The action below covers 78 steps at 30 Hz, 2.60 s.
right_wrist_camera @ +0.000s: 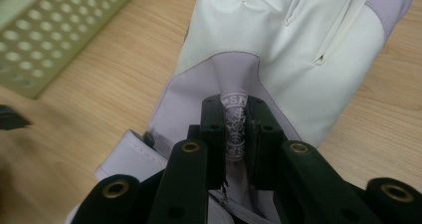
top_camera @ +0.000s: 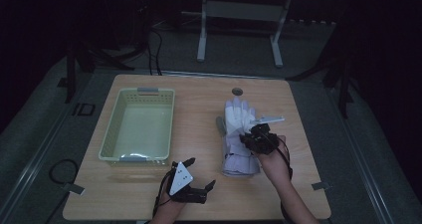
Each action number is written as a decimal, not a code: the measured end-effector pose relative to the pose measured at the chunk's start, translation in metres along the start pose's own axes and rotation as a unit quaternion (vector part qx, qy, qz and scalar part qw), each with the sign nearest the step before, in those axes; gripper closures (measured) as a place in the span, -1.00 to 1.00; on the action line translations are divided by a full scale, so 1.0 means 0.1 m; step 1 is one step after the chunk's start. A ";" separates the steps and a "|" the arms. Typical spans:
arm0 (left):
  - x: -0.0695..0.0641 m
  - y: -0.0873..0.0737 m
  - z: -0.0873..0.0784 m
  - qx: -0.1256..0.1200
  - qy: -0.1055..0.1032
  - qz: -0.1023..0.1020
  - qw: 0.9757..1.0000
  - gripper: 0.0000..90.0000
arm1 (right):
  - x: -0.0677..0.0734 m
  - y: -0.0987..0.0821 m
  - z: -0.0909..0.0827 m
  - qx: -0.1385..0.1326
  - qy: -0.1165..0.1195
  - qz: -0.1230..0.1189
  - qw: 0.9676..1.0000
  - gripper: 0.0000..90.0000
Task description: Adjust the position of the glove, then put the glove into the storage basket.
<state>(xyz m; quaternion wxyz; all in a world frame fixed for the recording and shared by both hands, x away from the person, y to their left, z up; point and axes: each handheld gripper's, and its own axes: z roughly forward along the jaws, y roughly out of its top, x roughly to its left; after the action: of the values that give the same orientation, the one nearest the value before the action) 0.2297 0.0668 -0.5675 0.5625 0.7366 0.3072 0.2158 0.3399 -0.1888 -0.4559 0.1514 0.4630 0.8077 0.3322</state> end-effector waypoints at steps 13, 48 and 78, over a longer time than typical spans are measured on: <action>-0.01 0.00 0.00 -0.001 -0.001 0.002 1.000 -0.94 | -0.02 -0.09 0.38 0.037 -0.009 -0.007 0.999 0.73; 0.01 0.12 0.01 0.012 -0.005 -0.016 1.000 -0.89 | -0.42 -0.32 -0.09 -0.101 0.083 -0.091 0.987 -0.72; -0.13 0.50 0.72 0.143 0.034 -0.099 0.984 -0.52 | -0.65 -0.39 0.33 -0.086 0.081 -0.062 0.991 -0.55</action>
<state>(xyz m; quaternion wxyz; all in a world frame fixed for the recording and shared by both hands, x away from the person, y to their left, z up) 0.2783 -0.0014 -0.5386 0.4596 0.7677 0.4247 0.1381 0.3668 -0.2449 -0.5105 0.1449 0.3688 0.8129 0.4269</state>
